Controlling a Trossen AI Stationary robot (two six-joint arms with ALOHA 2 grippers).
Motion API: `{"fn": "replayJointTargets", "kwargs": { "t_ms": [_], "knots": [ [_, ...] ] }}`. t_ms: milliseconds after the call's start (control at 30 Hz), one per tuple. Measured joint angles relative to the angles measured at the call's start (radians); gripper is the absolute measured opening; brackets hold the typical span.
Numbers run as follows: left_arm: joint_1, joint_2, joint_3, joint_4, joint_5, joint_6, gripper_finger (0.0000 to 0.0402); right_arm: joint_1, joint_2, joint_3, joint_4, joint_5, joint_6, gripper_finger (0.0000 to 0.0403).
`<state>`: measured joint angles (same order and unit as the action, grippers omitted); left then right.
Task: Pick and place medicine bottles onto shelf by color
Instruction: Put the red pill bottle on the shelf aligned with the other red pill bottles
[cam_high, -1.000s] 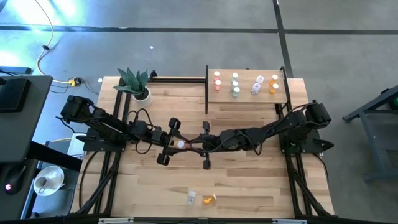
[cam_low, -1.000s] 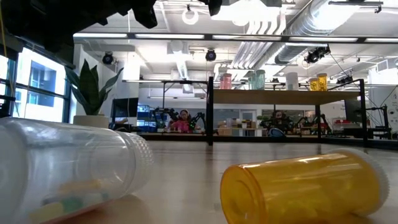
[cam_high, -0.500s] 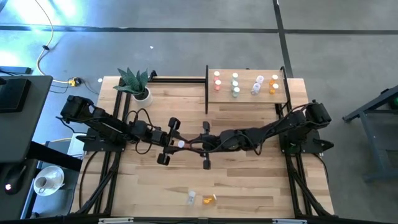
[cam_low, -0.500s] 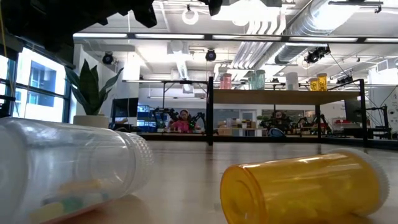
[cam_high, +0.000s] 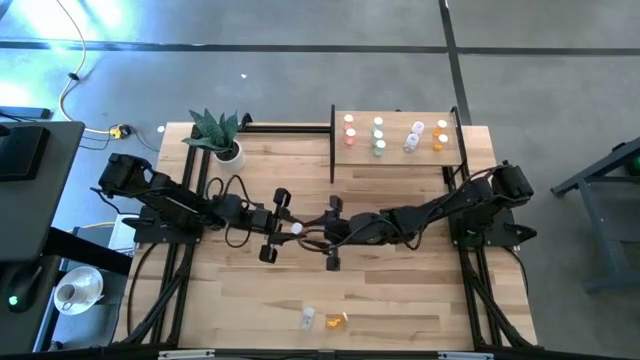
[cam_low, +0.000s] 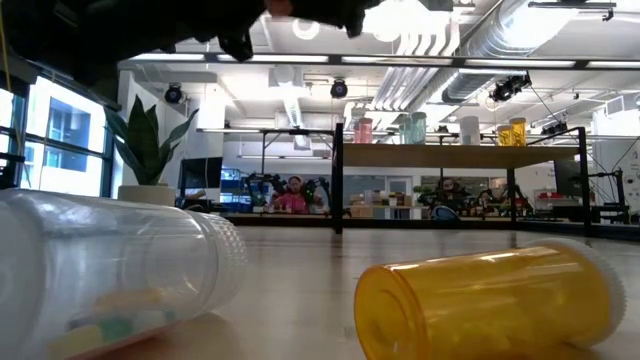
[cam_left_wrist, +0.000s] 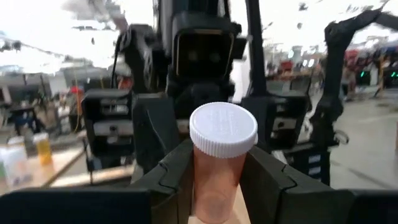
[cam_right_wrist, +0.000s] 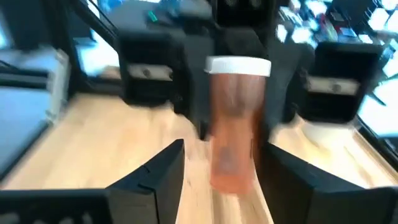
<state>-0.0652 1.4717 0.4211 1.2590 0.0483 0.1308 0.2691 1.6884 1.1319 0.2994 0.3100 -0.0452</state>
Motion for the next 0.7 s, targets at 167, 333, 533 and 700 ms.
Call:
{"fn": "replayJointTargets", "kwargs": {
  "t_ms": [167,333,533,700],
  "knots": [
    [-0.002,0.001,-0.001,-0.114,-0.068,0.0,0.0099,-0.001,-0.004,0.001,-0.231,0.033,0.107,0.0185],
    [-0.001,0.001,-0.001,-0.295,-0.146,-0.001,0.0099,0.0,-0.004,0.001,-0.454,0.032,0.242,0.0185],
    [-0.001,0.0,0.003,-0.466,-0.248,-0.007,0.0099,-0.004,-0.003,0.001,-0.552,0.077,0.267,0.0185],
    [-0.001,0.0,0.096,-0.711,-0.278,-0.048,0.0099,-0.003,-0.003,0.001,-0.506,0.123,0.185,0.0186]
  ]
}}
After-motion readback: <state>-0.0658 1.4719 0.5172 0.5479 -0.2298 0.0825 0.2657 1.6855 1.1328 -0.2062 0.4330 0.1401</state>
